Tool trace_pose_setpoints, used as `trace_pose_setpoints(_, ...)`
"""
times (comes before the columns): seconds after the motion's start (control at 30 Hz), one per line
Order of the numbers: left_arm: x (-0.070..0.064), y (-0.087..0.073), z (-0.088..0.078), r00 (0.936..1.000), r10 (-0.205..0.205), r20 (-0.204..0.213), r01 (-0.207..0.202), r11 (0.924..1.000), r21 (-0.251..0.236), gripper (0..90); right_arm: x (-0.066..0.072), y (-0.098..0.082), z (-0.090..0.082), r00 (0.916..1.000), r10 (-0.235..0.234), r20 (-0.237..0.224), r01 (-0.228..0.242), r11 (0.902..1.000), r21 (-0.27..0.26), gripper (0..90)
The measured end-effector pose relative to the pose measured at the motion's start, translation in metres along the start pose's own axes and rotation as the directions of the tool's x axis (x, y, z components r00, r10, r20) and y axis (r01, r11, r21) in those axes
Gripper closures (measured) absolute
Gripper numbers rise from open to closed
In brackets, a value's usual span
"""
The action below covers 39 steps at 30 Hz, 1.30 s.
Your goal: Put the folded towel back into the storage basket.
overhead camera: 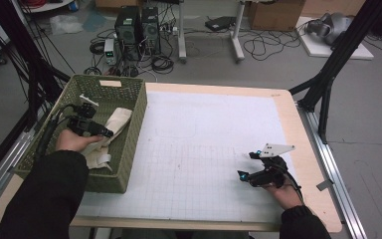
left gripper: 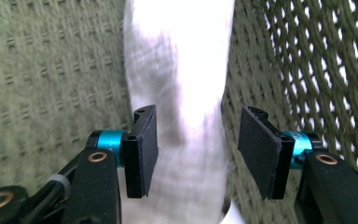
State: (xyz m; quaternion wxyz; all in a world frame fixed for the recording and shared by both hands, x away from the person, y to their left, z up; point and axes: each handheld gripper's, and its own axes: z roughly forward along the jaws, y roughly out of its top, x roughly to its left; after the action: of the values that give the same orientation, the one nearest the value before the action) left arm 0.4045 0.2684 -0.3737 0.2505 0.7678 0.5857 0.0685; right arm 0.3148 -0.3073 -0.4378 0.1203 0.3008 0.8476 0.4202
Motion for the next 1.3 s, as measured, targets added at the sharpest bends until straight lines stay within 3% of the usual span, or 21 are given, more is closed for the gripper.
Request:
trace_pose_setpoints(0.23,0.001,-0.011,-0.012,0.9984,0.056,-0.01,-0.055,0.9949,0.084,43.2,-0.001,0.0,0.001,1.0,0.001,0.0,-0.001,1.0,0.003,11.9)
trace_pose_setpoints(0.33,0.0,-0.016,-0.008,0.9957,0.081,-0.046,-0.075,0.9894,0.125,44.7,0.0,0.0,0.001,1.0,0.001,-0.002,-0.001,1.0,0.005,11.9)
trace_pose_setpoints(0.37,-0.001,-0.017,-0.006,0.9934,0.096,-0.062,-0.087,0.9867,0.138,48.0,0.0,0.0,0.001,1.0,-0.001,-0.002,0.001,1.0,0.006,11.9)
trace_pose_setpoints(0.47,-0.003,-0.017,-0.003,0.9893,0.113,-0.093,-0.098,0.9839,0.15,76.3,0.0,0.0,0.001,1.0,-0.001,0.0,0.001,1.0,0.004,11.9)
trace_pose_setpoints(0.5,-0.002,-0.016,-0.002,0.9887,0.104,-0.109,-0.087,0.9856,0.145,80.2,0.0,0.0,0.001,1.0,0.001,-0.001,-0.001,1.0,0.004,11.9)
trace_pose_setpoints(0.6,0.0,-0.013,-0.002,0.9917,0.054,-0.117,-0.045,0.9963,0.072,83.5,0.0,0.0,0.001,1.0,0.0,-0.002,0.0,1.0,0.005,11.9)
trace_pose_setpoints(0.7,0.001,-0.01,0.002,0.9935,0.004,-0.114,-0.005,1.0,-0.007,83.4,0.0,0.0,0.001,1.0,0.0,0.0,0.0,1.0,0.006,11.9)
trace_pose_setpoints(0.77,0.001,-0.009,0.007,0.9936,-0.021,-0.111,0.019,0.9996,-0.023,81.9,0.0,0.0,0.002,1.0,-0.002,-0.004,0.002,1.0,0.006,11.9)
trace_pose_setpoints(0.9,0.0,-0.011,0.013,0.9963,-0.003,-0.086,0.006,0.9994,0.034,73.8,0.0,0.0,0.001,1.0,-0.004,-0.004,0.004,1.0,0.001,11.9)
trace_pose_setpoints(1.1,-0.002,-0.011,-0.003,0.9962,0.039,-0.078,-0.033,0.9968,0.073,55.9,0.0,0.0,0.001,1.0,-0.006,-0.005,0.006,1.0,0.007,11.9)
trace_pose_setpoints(1.2,-0.003,-0.013,-0.012,0.9959,0.052,-0.074,-0.046,0.9948,0.091,54.8,0.0,0.0,0.001,1.0,0.001,-0.006,-0.001,1.0,0.007,11.9)
trace_pose_setpoints(1.3,-0.004,-0.018,-0.013,0.997,0.057,-0.053,-0.051,0.9926,0.11,59.9,0.0,0.0,0.002,1.0,-0.003,-0.006,0.003,1.0,0.009,11.9)
